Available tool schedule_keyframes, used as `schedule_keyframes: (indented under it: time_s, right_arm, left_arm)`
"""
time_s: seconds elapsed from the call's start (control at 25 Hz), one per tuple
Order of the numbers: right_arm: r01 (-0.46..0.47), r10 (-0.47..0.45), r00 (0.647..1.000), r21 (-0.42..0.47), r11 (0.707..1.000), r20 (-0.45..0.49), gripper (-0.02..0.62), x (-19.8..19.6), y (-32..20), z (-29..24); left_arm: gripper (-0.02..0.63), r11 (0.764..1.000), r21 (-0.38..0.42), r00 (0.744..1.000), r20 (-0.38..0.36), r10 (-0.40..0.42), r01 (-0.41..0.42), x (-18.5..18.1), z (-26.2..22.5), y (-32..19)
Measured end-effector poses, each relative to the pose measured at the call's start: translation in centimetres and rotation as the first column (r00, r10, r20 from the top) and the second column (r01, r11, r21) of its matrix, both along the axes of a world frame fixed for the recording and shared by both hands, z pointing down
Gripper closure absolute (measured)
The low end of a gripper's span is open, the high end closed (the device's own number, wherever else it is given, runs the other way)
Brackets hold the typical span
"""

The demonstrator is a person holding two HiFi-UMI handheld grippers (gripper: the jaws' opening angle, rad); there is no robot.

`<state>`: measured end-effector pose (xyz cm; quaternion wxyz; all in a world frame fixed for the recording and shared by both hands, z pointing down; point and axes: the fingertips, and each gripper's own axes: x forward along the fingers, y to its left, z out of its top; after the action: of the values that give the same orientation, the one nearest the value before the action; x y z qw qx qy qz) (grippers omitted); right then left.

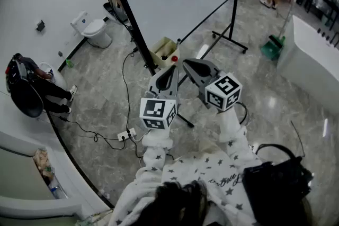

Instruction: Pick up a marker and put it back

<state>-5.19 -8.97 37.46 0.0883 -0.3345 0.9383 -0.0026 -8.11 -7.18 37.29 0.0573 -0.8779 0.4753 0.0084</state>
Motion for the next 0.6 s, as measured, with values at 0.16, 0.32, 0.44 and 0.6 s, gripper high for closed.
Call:
schedule_keyframes:
  time_s: [0.16,0.32,0.44,0.6]
  right_arm:
    - [0.023,-0.023,0.999,-0.001,1.000,-0.027,0.589,0.2,-2.1,0.1]
    - [0.057,-0.057,0.997,-0.005,0.998,-0.054,0.589,0.8,-8.4,-0.4]
    - [0.089,-0.088,0.992,0.010,0.996,-0.092,0.589,0.4,-12.5,-0.6]
    - [0.079,-0.076,0.989,0.022,0.997,-0.128,0.589,-0.2,-16.5,-0.5]
  left_arm:
    - [0.604,0.999,-0.020,0.999,-0.019,-0.033,0.033,0.0,0.3,-2.3]
    - [0.604,0.997,-0.034,0.997,-0.014,-0.073,0.072,0.7,-0.6,-8.0]
    - [0.604,0.991,-0.046,0.991,-0.034,-0.127,0.126,0.2,-1.1,-12.0]
    - [0.604,0.983,-0.080,0.984,-0.047,-0.170,0.166,-0.9,-0.8,-15.3]
